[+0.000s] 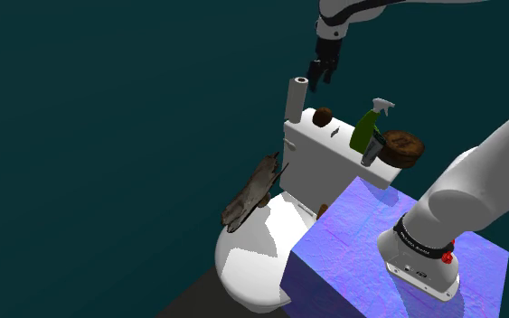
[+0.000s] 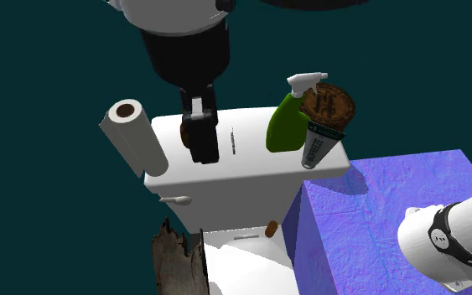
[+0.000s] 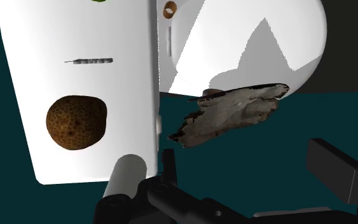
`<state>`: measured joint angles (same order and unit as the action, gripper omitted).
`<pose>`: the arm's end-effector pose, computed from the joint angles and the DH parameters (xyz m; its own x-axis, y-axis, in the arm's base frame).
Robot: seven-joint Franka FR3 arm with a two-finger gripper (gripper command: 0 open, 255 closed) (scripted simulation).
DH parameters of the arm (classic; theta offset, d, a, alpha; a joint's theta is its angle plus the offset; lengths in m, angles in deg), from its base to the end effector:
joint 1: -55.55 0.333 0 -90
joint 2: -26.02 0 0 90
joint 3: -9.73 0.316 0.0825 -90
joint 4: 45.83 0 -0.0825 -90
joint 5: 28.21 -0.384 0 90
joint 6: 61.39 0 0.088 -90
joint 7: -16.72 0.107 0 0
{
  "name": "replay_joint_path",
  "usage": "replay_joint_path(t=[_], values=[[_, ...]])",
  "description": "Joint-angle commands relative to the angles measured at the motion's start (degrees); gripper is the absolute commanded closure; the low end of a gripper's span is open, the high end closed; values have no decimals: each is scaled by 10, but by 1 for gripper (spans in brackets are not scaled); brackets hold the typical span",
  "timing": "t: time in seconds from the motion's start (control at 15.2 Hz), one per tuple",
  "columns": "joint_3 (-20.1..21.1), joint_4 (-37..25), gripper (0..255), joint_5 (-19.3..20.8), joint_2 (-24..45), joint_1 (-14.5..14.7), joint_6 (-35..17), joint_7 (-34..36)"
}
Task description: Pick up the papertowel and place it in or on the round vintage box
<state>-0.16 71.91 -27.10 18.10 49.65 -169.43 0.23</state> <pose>0.4918 -0.1437 0.4940 0.9993 0.0207 -0.0301 0.0203 -0.9997 -0.0146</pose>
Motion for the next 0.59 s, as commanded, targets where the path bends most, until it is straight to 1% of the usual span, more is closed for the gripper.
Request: replay_joint_path(t=[0.0,0.26,0.53], values=[[-8,-34,0,-5,42,-4,-10,-16],[-22,-110,0,-18,125,-17,-20,-48],[-30,-201,0,-36,211,-34,-19,-78]])
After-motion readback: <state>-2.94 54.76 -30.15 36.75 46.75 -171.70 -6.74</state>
